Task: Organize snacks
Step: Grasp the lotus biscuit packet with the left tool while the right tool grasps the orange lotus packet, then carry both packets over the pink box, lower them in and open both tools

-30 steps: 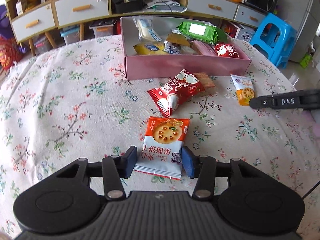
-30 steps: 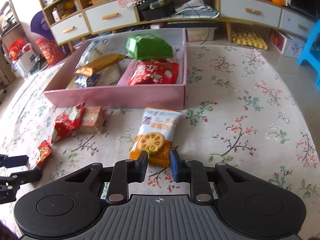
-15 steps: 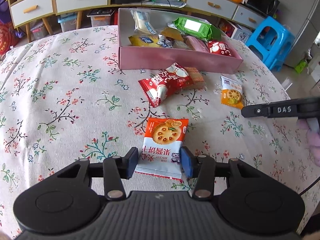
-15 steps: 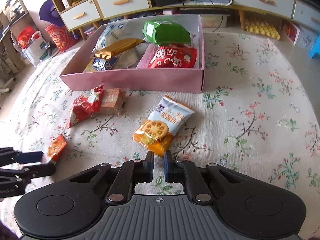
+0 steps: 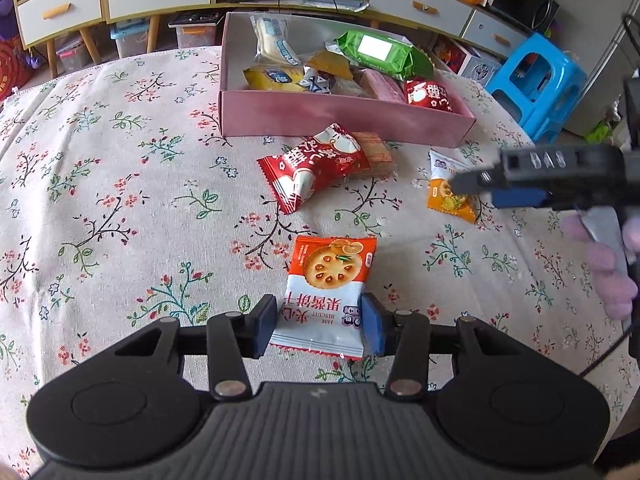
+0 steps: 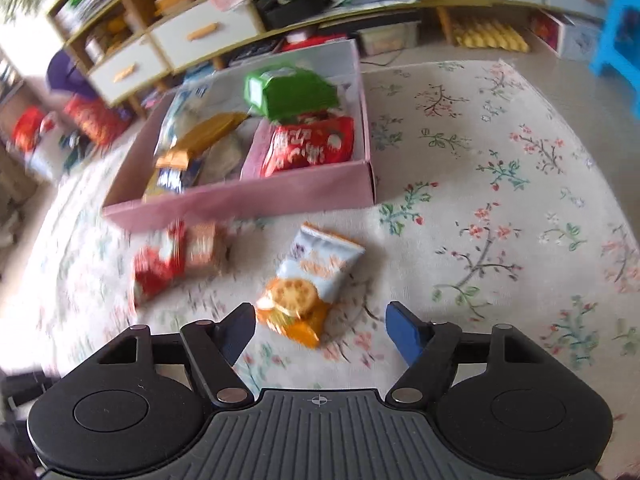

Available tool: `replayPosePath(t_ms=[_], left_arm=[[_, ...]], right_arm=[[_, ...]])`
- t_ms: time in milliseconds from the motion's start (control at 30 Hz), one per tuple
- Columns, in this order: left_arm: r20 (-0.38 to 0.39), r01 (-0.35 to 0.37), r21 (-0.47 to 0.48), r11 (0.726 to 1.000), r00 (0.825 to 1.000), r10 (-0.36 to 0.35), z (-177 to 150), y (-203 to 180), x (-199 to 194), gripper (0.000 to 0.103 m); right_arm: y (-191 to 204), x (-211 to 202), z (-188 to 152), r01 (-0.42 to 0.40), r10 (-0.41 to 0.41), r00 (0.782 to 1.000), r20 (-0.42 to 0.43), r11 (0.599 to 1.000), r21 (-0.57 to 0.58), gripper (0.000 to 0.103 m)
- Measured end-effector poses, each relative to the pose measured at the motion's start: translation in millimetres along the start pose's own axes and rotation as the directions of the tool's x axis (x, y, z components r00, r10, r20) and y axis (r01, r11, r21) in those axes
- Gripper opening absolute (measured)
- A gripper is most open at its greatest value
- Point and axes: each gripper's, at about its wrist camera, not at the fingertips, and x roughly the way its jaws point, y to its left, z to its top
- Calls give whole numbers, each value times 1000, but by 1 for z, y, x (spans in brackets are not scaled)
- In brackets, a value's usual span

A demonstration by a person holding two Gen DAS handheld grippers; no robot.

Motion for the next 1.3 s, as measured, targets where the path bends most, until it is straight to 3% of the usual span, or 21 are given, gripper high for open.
replayPosePath(t_ms=[133, 300, 333, 433, 500, 700, 1033, 1300], left_arm=[[1, -8, 13, 1000, 1000, 8, -1, -1, 0, 42], [1, -7, 11, 1000, 1000, 7, -1, -1, 1, 42], [0, -7, 9, 1000, 1000, 7, -2, -1, 0, 42], [0, -8, 5, 1000, 1000, 8, -2, 0, -1, 42], [0, -6, -4, 1000, 1000, 6, -2, 2, -2, 42], [-4, 25, -59, 998, 1000, -26, -2, 8, -4, 42], [-1, 55, -121, 991, 998, -55, 4, 9, -2, 42], [48, 100, -162, 982, 994, -94, 18, 10, -11, 42]], right_arm=[[7, 15, 4, 39, -39, 999, 11, 999, 35, 74], [23, 23, 0, 137, -133, 989, 69, 989, -57, 72], [26, 23, -1, 155, -149, 986, 74, 984, -84, 70], [34, 24, -6, 214, -200, 976, 91, 961, -173, 50], [33, 22, -5, 195, -184, 980, 78, 963, -183, 42], [27, 14, -8, 138, -136, 990, 20, 975, -172, 38], [0, -2, -11, -33, 37, 989, -142, 999, 27, 34], [-10, -19, 0, -132, 151, 980, -132, 981, 141, 34]])
